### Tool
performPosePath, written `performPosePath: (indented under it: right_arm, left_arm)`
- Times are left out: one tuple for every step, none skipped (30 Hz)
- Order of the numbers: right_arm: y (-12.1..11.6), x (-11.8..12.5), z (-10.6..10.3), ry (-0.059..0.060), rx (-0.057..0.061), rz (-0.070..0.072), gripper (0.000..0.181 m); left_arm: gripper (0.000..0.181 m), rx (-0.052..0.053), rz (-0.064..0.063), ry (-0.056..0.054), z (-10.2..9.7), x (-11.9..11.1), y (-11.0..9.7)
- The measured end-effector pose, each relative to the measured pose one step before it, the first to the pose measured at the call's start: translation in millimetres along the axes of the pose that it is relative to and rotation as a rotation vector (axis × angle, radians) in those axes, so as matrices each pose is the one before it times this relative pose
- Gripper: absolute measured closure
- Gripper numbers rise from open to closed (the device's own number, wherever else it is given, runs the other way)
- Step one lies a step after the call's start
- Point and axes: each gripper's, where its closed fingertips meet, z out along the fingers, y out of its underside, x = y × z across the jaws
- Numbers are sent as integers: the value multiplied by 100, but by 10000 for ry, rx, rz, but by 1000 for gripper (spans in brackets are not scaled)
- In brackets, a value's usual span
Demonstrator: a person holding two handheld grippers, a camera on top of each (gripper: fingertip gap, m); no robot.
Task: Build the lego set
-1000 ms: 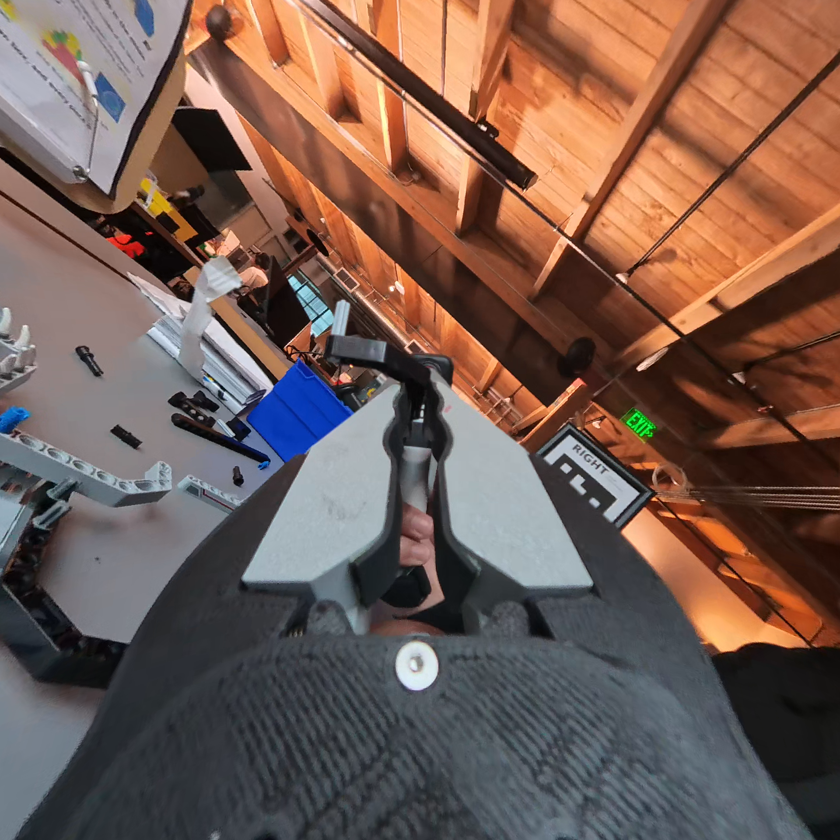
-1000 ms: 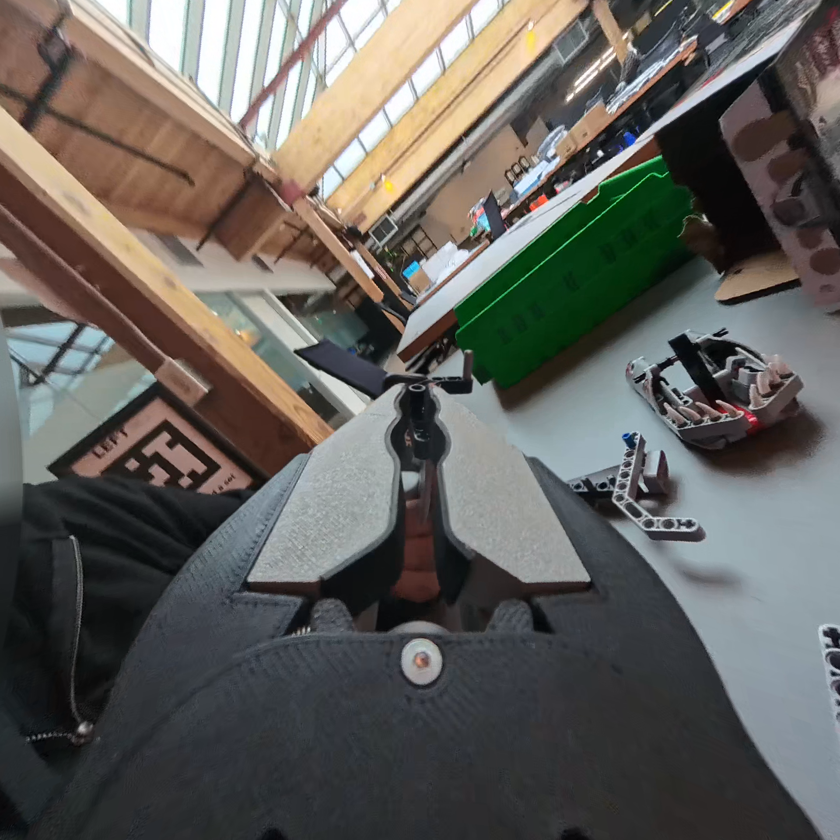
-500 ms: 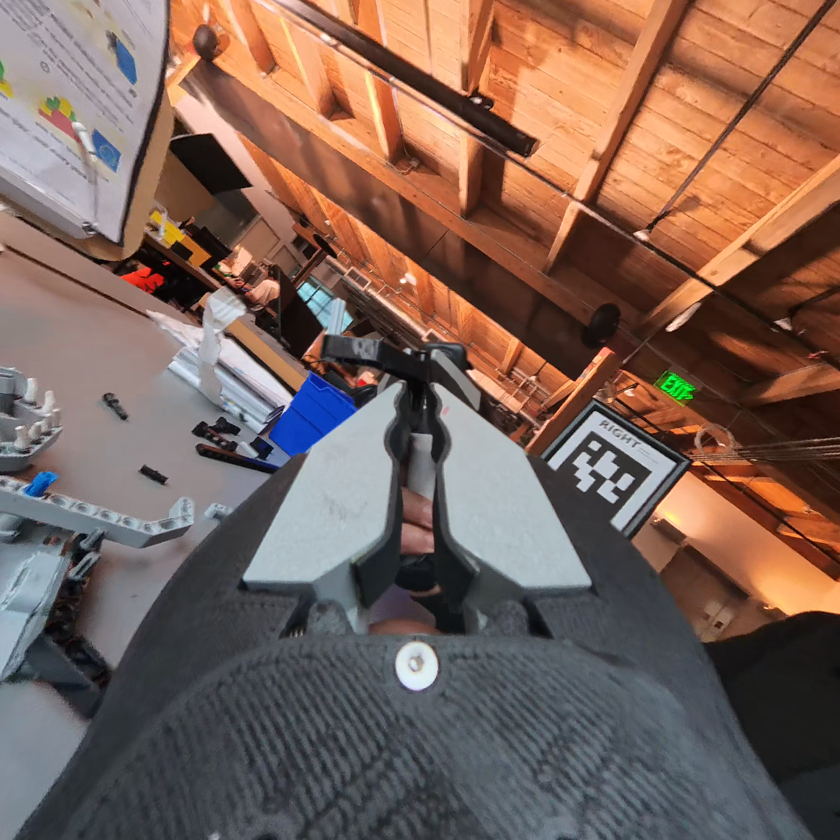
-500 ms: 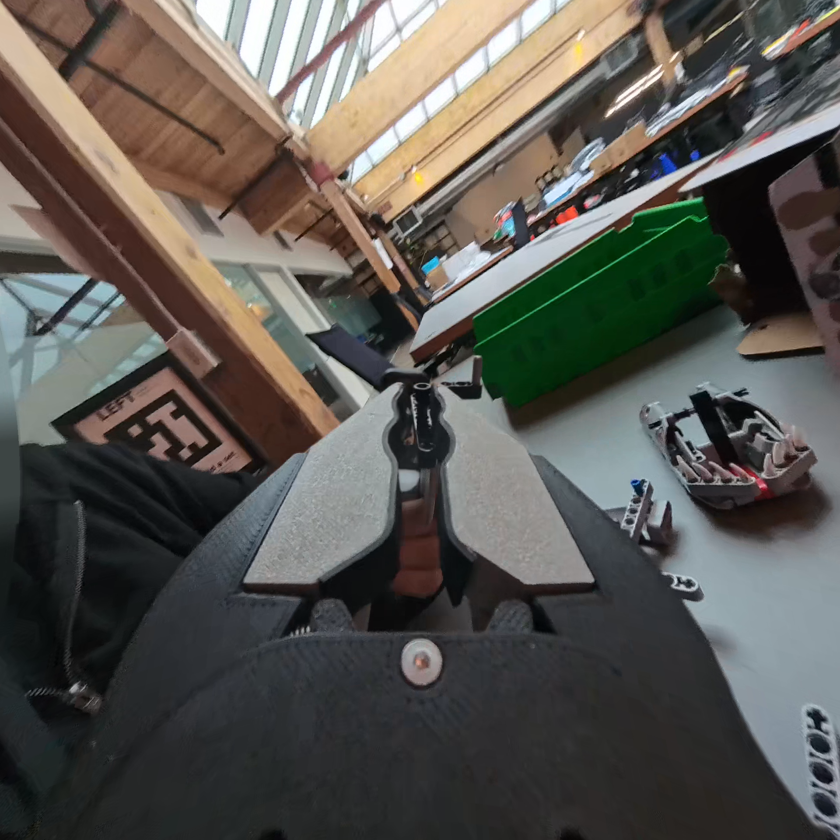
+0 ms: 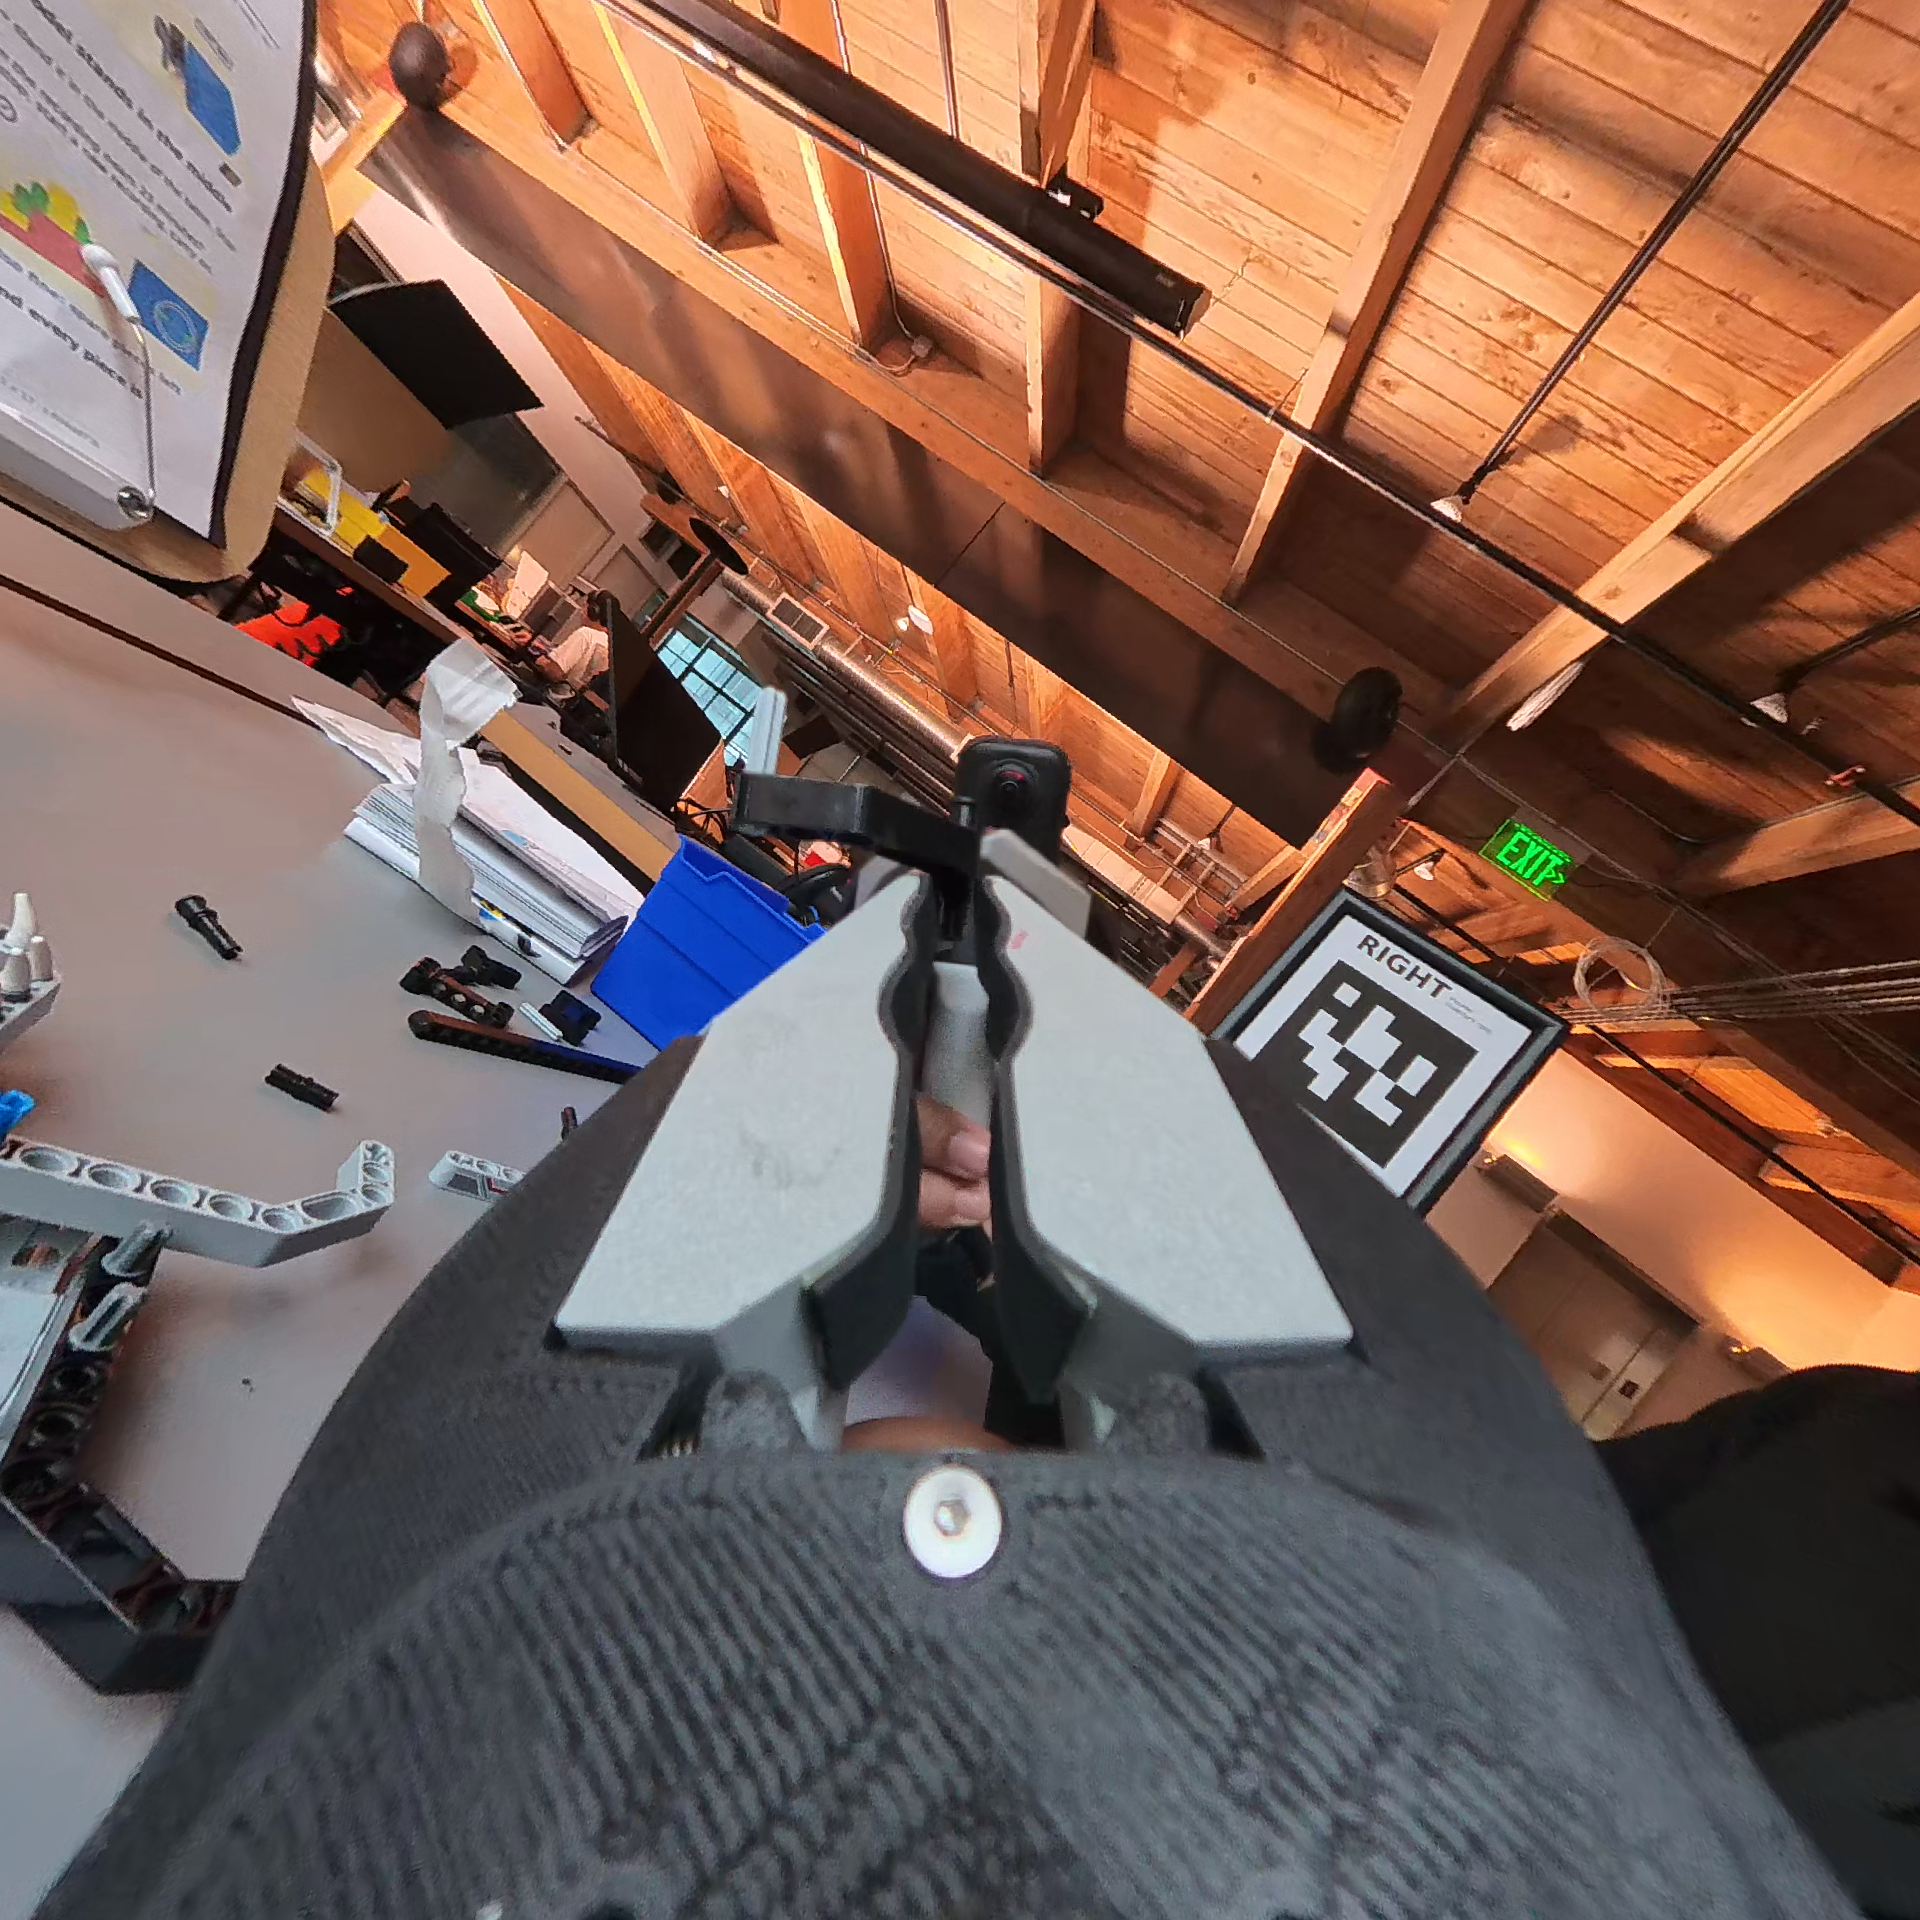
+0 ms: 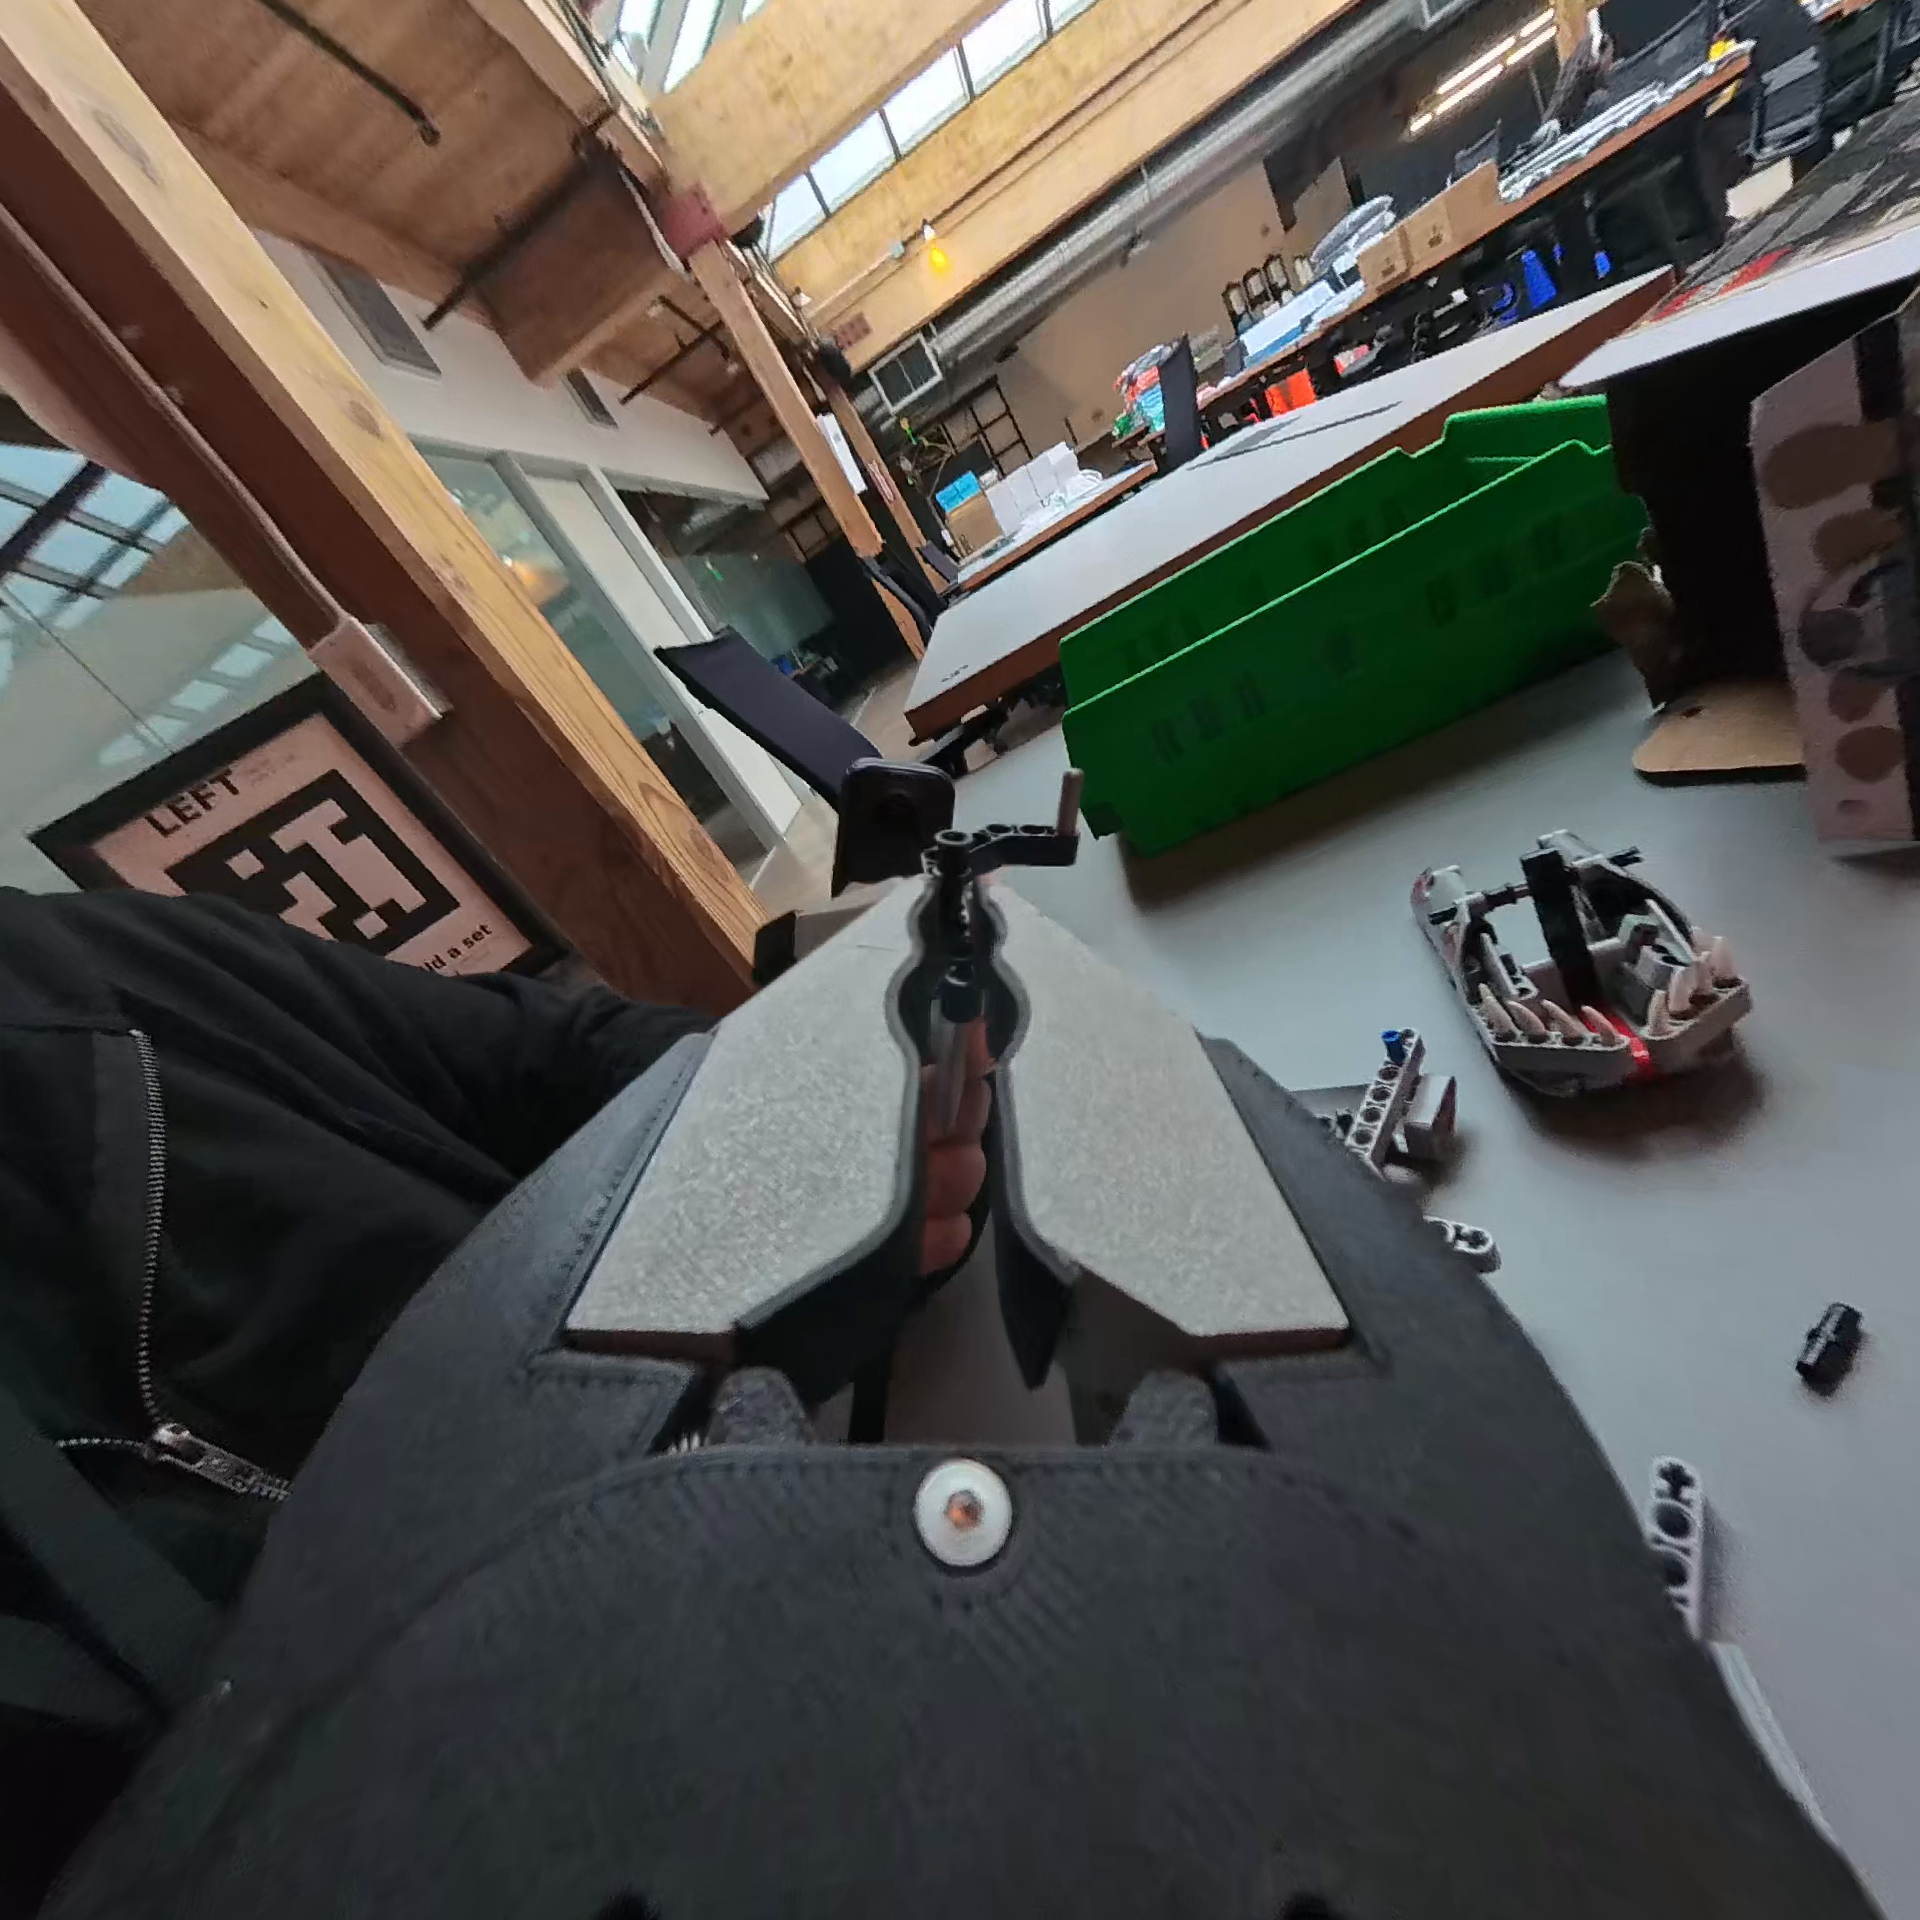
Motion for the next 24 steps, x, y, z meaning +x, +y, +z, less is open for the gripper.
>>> performPosePath:
  right_arm:
    - [99,24,-46,92,-111,-129,181]
    - [27,-11,17,79,-61,-127,181]
    - [2,-12,17,58,-46,-111,181]
    - [-4,-12,-15,8,-39,-48,181]
    - [-1,-8,-22,-43,-30,9,181]
    - [33,2,-20,-57,-30,27,181]
    - [69,42,-41,-29,-39,20,181]
    - [54,41,-53,-13,-29,-7,181]
    - [33,-7,-47,-27,-14,-24,181]
    - [8,-20,-26,-23,-19,-32,181]
    - [23,-7,-3,-9,-38,-41,179]
    - [58,-9,25,1,-59,-31,178]
    - [32,32,37,26,-30,-19,178]
    - [25,87,41,50,10,-4,179]
    - [21,68,36,11,30,32,179]
    - [11,3,3,-42,35,48,180]
    - [15,-9,-36,-19,22,-5,180]
    - [-22,-71,-25,-12,36,-66,181]
    - [-66,-176,-24,-58,44,-45,181]
    - [-35,-152,-34,-46,-10,6,181]
    - [5,-78,-57,6,-48,-51,181]
    - [55,-29,-37,69,-79,-132,181]
    - [125,92,-36,143,-130,-129,181]
    - [168,54,22,107,-141,-96,181]
  left_arm:
    - [177,4,-40,-41,-10,-79,-1]
    - [176,-4,-23,-10,-11,-58,19]
    - [176,27,-20,14,-15,10,-38]
    - [176,-4,10,-10,7,-2,1]
    - [176,-26,31,-13,18,13,37]
    - [177,5,3,-7,16,-3,9]
    - [177,-1,-20,-22,-3,-50,44]
    - [177,-18,-18,-38,5,-69,88]
    - [177,-7,-30,6,12,-7,64]
    - [177,-6,6,-13,13,-1,27]
    - [177,-25,33,-19,18,-19,42]
    - [177,-32,-6,-23,7,-40,37]
    - [177,-10,-29,-2,8,-44,24]
    - [177,-12,-25,8,-4,-23,46]
    - [177,0,-6,-46,-12,-97,33]
    - [177,6,-12,12,-14,-7,9]
    - [177,-19,-16,12,-6,0,36]
    - [177,-26,10,21,24,42,38]
    - [177,27,28,108,25,168,-43]
    - [177,5,14,168,24,211,-39]
    - [177,-41,-91,142,47,108,-30]
    - [177,-1,-176,153,29,66,-62]
    - [176,-37,-160,53,-1,-89,43]
    - [175,-57,-100,-23,32,-150,131]
